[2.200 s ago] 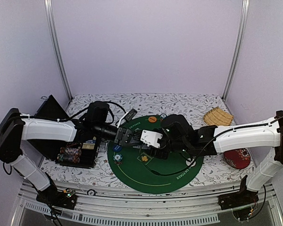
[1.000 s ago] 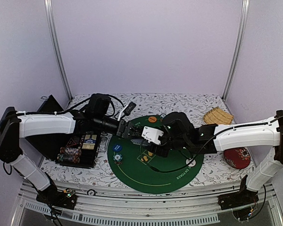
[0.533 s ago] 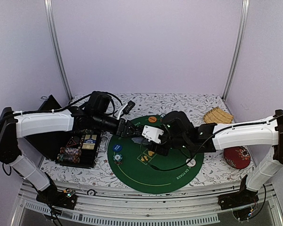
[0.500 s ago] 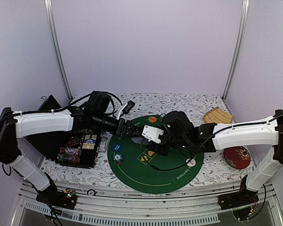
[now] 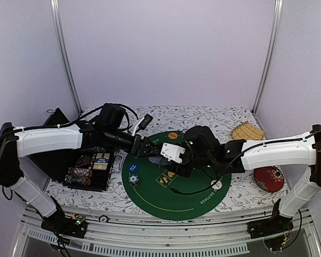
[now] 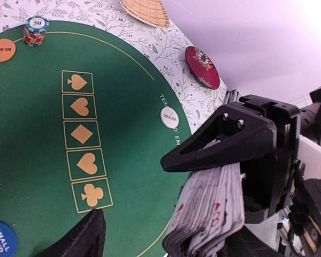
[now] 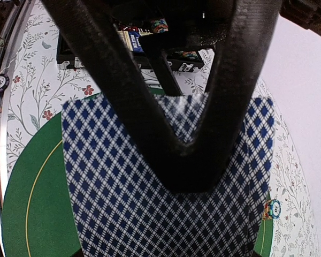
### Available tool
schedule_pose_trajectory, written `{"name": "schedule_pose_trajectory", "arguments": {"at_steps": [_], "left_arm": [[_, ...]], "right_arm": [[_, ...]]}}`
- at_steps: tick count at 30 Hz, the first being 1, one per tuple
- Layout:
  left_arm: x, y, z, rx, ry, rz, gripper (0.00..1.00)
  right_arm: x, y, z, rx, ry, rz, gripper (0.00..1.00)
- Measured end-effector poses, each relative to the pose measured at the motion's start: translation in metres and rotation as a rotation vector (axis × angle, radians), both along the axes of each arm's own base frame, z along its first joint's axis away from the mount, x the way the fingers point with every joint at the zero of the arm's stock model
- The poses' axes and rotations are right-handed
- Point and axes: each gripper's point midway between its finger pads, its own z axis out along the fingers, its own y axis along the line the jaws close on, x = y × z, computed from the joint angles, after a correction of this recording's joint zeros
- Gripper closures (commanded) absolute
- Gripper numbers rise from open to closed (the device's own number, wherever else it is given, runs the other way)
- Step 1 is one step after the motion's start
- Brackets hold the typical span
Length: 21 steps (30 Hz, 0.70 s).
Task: Distribute texas hold em gaming equipment
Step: Pick up the poker card from the face-down deck piles.
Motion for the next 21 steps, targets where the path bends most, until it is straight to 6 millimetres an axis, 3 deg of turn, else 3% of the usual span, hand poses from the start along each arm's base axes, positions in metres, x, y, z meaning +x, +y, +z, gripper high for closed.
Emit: {"name": "schedule_pose_trajectory", "arguments": {"at_steps": [2,6,11,14,21], "left_arm": [[0.0,0.0,0.001,0.001,-0.006,0.001,0.27],[0.001,0.005,0.008,0.008,-0.032,0.019,0.44],[0.002,0.008,0.008,0.026,-0.044,0.031,0.48],[0.003,0.01,0.01,0.032,-0.055,0.037,0.57],[0.002,0.012,0.019,0.019,-0.079,0.037,0.53]], "right_arm": [[0.001,0.0,0.0,0.0,0.0,-0.001,0.5],[0.001,0.0,0.0,0.001,0.001,0.0,0.5],[0.002,-0.001,0.001,0.002,0.001,-0.002,0.5],[0.002,0.0,0.001,0.002,0.001,-0.002,0.5],[0.003,0.001,0.006,0.009,-0.003,-0.003,0.51]]}}
